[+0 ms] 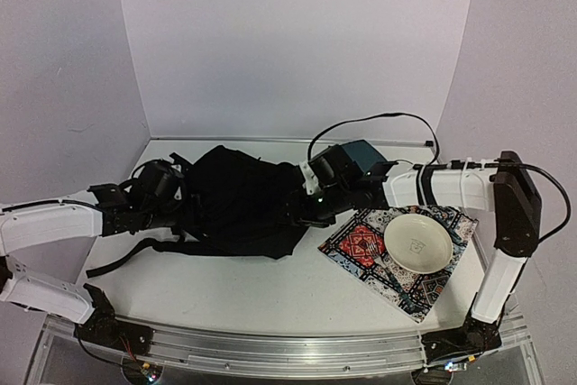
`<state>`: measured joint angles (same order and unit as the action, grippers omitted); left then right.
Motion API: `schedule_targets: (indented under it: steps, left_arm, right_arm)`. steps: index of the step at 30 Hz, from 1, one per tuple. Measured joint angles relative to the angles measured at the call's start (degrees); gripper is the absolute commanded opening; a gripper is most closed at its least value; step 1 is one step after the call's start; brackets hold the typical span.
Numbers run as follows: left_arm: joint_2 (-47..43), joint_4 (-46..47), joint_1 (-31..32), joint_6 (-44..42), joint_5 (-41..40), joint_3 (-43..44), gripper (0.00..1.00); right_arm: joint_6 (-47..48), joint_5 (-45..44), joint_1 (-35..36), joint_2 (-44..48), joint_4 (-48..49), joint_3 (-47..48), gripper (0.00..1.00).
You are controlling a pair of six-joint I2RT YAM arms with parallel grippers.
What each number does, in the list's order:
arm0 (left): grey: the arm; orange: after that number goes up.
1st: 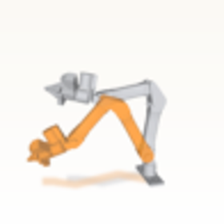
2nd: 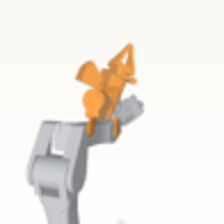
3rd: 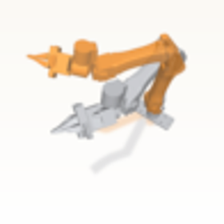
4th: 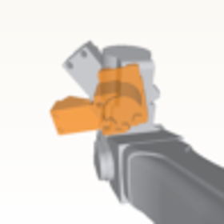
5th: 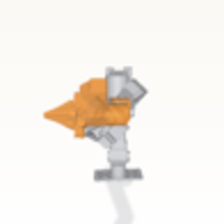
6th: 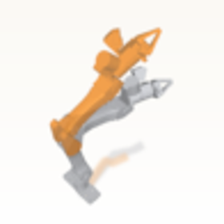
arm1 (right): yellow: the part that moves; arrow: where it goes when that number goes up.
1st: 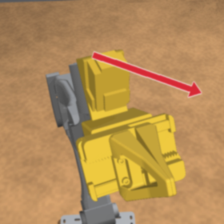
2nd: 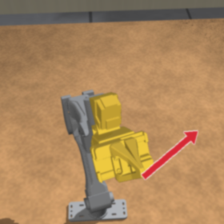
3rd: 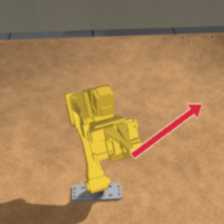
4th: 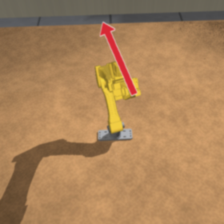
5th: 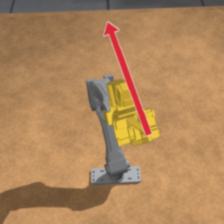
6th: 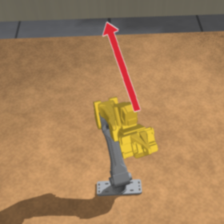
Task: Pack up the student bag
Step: Zip the largest pocket of the bag in the student bag, then reset both arms
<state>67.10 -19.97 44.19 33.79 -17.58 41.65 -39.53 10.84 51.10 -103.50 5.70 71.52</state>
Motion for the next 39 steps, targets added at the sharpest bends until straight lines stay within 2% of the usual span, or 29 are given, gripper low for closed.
schedule_targets:
  steps: [6,9,14,17,24,30,33,39]
  left_arm:
    - [-5.29,0.07,-7.35,-3.55,2.12,5.46,0.89]
    - [-6.72,-0.04,-12.88,-5.38,3.25,6.93,0.99]
    - [-7.78,-1.19,-24.52,-7.11,7.23,7.08,1.0]
    - [-9.26,-2.17,-28.99,-8.32,8.58,7.1,0.99]
    - [-20.86,-4.07,-29.74,-13.12,7.16,8.25,0.99]
    - [-33.52,-1.38,-29.74,-16.14,3.07,7.06,0.99]
    - [-37.12,0.46,-29.74,-16.88,1.46,5.47,0.99]
    - [-38.59,1.03,-29.74,-17.56,0.2,0.98,0.99]
  right_arm:
    - [4.64,-6.27,-4.37,2.02,-1.62,1.4,0.82]
    - [6.97,-10.79,-8.56,5.89,-1.62,0.9,0.97]
    - [11.21,-20.67,-15.22,17.21,-1.41,-3.2,0.98]
    - [14.02,-26.85,-16.14,24.29,-1.42,-6.41,0.98]
    - [18.54,-37.2,-15.79,43.71,-2.4,-16.0,0.98]
    - [19.43,-41.44,-15.81,59.5,-2.63,-21.95,0.98]
    - [19.48,-41.89,-15.81,62.27,-2.51,-23.93,0.98]
    - [19.33,-41.98,-15.79,62.3,-2.66,-27.8,0.98]
